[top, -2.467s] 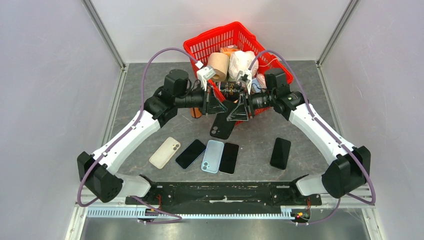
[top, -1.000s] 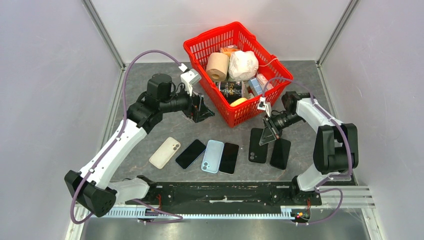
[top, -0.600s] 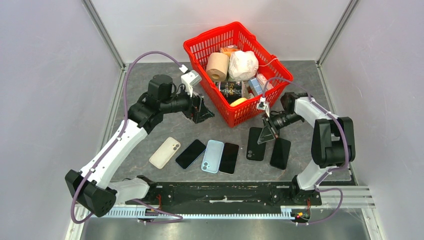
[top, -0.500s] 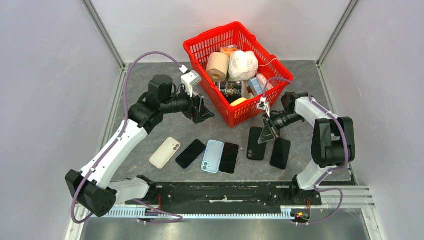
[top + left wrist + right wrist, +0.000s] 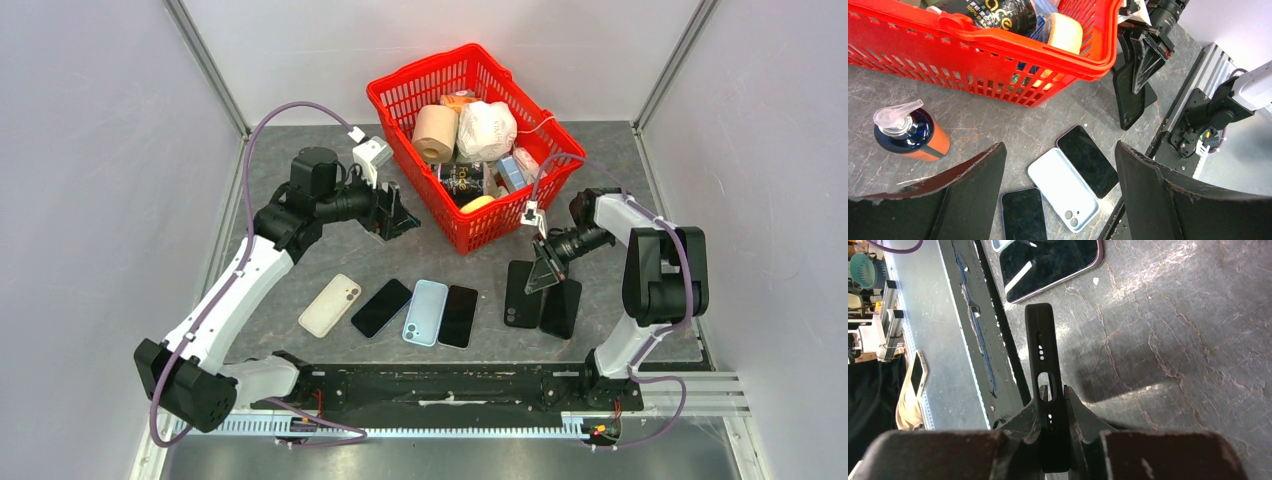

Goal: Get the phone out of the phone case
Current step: Place the phone case at the center of the board.

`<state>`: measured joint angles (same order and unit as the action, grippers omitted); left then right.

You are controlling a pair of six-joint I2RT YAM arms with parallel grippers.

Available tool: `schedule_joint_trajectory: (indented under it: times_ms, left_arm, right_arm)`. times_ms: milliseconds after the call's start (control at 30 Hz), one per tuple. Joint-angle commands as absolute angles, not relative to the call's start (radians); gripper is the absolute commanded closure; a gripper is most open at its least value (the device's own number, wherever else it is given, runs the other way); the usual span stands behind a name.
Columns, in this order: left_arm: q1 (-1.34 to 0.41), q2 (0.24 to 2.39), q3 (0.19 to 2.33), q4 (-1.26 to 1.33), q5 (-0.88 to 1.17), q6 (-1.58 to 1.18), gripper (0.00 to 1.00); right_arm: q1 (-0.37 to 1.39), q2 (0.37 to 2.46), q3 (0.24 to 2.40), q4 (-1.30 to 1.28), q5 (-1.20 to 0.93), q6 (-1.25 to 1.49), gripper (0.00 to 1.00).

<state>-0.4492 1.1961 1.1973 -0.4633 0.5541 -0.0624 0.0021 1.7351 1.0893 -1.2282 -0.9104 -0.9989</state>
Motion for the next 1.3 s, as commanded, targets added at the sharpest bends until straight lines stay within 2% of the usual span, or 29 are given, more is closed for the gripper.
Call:
schedule_joint_trajectory:
  times_ms: [0,233,733,1033,1267]
  left_arm:
    - [-0.438,1.204,1.204,-0.419,0.572,-0.071,0.14]
    - [-0.436,1.205,1.198,-0.415,0.578,-0.074,0.14]
    - [-0.436,1.18,1.184,-0.416,0.584,-0.078,0.14]
    - [-0.436,1.168,1.179,-0.416,0.586,-0.079,0.14]
    - [-0.436,1.157,1.172,-0.417,0.586,-0.077,0.14]
  right_arm:
    - [0.006,1.824,1.098,-1.307,-0.811,-0.93,0.77]
    - [-0.025,1.807,1.082,-1.293,-0.793,-0.921,0.53]
    - [-0.043,1.706,1.053,-1.23,-0.721,-0.827,0.31]
    - [-0.043,1.641,1.054,-1.16,-0.666,-0.754,0.13]
    - [-0.041,1.635,1.069,-1.138,-0.66,-0.71,0.07]
